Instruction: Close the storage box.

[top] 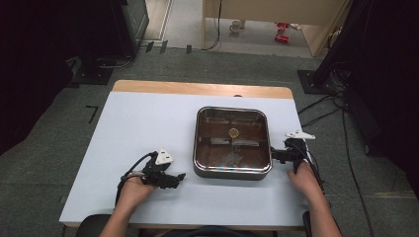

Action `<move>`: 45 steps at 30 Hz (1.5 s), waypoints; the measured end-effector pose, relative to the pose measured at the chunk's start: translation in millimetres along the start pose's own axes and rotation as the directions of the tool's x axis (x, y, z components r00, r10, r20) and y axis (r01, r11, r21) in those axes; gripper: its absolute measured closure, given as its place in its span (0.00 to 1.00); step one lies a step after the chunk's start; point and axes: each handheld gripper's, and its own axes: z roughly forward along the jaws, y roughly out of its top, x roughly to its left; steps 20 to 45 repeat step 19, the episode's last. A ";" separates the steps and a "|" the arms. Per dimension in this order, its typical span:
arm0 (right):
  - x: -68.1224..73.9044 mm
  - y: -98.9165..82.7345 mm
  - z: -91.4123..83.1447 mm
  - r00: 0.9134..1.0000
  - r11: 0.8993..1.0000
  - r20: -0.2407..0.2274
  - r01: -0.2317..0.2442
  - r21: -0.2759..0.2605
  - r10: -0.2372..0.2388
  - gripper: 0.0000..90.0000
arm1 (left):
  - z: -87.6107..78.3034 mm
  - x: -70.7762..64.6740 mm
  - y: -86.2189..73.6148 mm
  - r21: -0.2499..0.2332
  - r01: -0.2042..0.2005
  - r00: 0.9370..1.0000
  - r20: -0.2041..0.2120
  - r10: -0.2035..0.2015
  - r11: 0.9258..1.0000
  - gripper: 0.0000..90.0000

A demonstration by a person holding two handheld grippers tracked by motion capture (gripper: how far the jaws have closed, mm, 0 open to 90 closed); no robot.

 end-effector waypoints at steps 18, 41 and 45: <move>0.0 0.0 0.0 1.000 1.000 0.000 0.000 0.000 0.000 0.12 | 4.6 -9.7 -7.5 -0.044 -0.028 0.998 -0.049 0.026 0.999 0.12; 0.0 0.0 0.0 1.000 1.000 0.000 0.000 0.000 0.000 0.13 | 4.6 -9.7 -7.6 -0.044 -0.028 0.998 -0.050 0.026 0.999 0.12; 0.0 0.0 0.0 1.000 1.000 0.000 0.000 0.000 0.000 0.13 | 4.6 -9.7 -7.6 -0.044 -0.028 0.998 -0.050 0.026 0.999 0.12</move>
